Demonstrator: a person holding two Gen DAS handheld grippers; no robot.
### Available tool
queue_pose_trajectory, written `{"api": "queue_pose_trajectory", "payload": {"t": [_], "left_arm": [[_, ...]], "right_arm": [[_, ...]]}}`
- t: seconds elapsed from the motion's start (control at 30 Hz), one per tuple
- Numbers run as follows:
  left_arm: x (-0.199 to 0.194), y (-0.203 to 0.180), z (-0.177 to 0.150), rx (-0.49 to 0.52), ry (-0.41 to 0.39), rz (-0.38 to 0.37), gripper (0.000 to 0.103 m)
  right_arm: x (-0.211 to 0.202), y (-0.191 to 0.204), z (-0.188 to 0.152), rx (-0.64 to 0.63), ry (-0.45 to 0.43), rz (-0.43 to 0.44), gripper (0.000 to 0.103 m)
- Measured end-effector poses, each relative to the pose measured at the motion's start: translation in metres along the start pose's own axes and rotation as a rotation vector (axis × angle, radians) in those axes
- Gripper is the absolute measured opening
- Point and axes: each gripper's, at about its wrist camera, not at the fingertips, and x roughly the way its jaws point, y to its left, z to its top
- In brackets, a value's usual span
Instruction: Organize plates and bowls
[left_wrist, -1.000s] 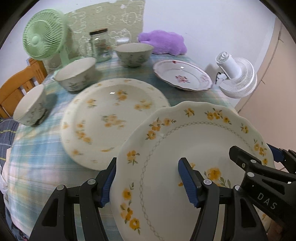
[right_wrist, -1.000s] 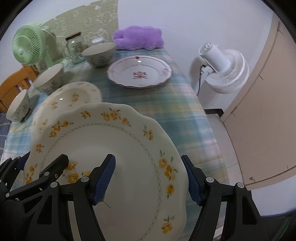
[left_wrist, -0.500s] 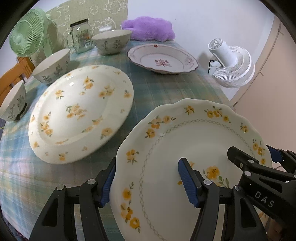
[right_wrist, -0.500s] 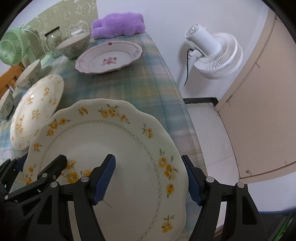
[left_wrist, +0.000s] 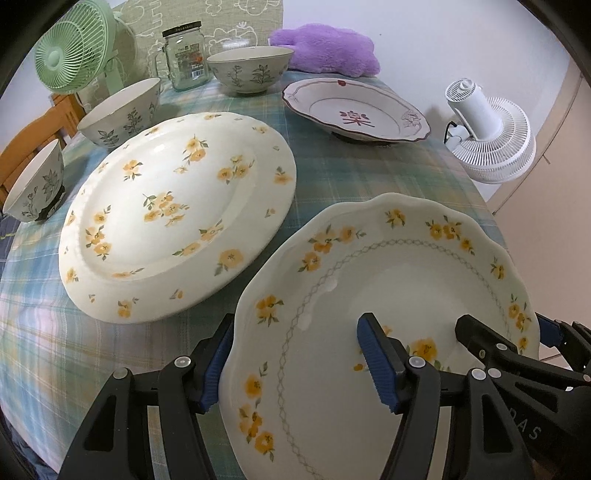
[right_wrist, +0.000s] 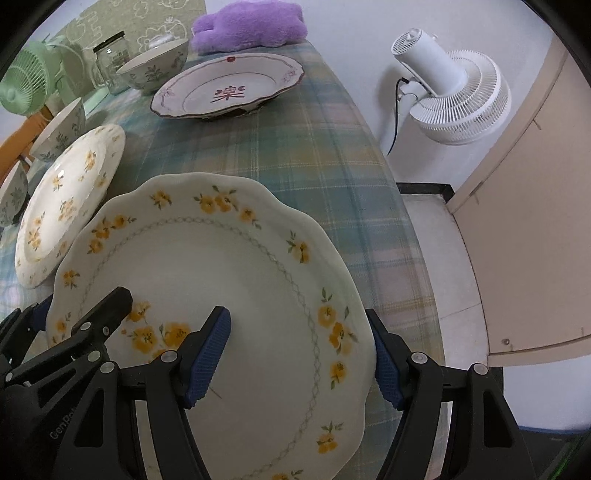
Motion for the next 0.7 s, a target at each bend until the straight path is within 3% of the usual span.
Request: {"api": "queue_pose_trajectory", "payload": {"t": [0.37,0.7], "left_arm": [[-0.010,0.000,-0.002,0.061,0.036,-0.036,0.068],[-0.051,0.037,0.011,0.067,-0.059,-0.063,0.079]], "right_arm": [[-0.005,-0.003,-0.001,0.057,0.026,0.002,0.075],[-0.054,0.020,0.002,0.091,-0.106,-0.035,0.079]]}}
